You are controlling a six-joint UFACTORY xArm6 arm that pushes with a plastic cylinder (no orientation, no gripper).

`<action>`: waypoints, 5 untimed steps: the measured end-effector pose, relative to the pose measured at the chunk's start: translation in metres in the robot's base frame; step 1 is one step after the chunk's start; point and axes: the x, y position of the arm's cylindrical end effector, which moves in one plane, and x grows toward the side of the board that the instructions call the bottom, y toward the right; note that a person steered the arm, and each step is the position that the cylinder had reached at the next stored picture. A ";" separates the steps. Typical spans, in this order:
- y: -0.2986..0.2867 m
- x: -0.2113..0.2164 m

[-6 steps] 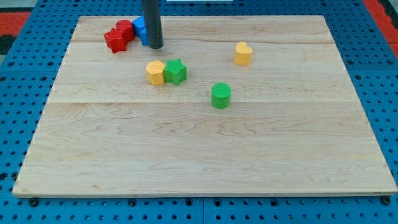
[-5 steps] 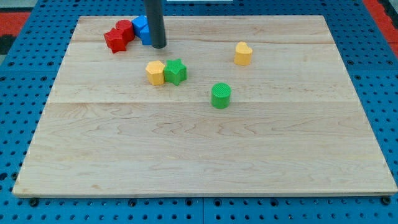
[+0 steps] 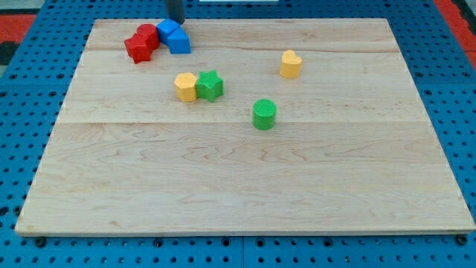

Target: Move the blue cube a bit down

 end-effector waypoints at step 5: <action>0.010 0.020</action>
